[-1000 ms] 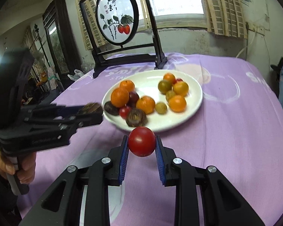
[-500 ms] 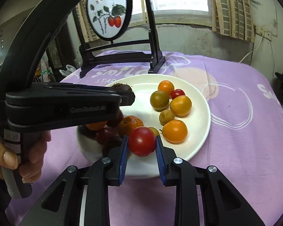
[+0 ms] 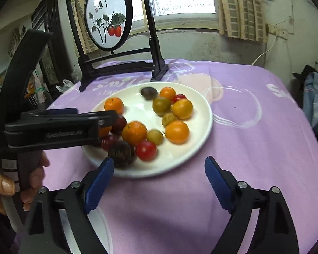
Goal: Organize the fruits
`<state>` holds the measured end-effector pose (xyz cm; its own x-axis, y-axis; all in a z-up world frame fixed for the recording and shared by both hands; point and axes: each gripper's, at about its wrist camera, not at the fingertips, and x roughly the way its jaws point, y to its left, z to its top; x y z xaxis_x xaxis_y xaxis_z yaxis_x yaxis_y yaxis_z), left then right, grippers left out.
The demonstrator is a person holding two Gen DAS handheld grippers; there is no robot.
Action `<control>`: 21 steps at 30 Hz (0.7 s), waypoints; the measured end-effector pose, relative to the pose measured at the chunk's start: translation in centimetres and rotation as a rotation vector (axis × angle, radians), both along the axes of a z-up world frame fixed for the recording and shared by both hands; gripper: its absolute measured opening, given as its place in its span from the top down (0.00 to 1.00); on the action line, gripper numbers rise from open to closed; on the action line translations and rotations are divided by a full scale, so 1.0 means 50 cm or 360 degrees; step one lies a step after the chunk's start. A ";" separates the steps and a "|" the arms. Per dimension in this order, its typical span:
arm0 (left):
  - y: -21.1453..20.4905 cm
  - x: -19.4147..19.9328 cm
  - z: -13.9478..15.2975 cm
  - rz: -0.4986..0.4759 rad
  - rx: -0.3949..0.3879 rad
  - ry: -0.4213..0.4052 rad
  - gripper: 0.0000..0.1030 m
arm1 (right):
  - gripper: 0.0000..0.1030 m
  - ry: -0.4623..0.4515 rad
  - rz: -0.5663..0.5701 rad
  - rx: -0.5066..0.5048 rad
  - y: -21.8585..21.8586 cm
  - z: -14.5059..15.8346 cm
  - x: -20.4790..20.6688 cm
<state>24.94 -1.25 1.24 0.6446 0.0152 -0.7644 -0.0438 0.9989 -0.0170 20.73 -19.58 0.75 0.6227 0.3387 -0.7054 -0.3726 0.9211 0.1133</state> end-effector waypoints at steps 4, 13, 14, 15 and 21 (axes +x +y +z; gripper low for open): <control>0.014 -0.071 -0.001 0.0016 0.0005 -0.0017 0.08 | 0.08 0.0053 -0.0003 -0.0056 -0.003 -0.017 -0.050; 0.025 -0.222 0.000 0.0022 0.0038 -0.0060 0.05 | 0.03 0.0034 -0.0068 -0.0141 -0.010 -0.038 -0.139; 0.025 -0.233 0.000 0.0018 0.0036 -0.0062 0.05 | 0.03 0.0034 -0.0077 -0.0135 -0.012 -0.038 -0.145; 0.025 -0.242 0.000 0.0010 0.0028 -0.0062 0.05 | 0.03 0.0032 -0.0084 -0.0130 -0.013 -0.037 -0.151; 0.026 -0.287 -0.012 -0.0010 0.0002 -0.0045 0.05 | 0.03 0.0034 -0.0100 -0.0156 -0.013 -0.049 -0.181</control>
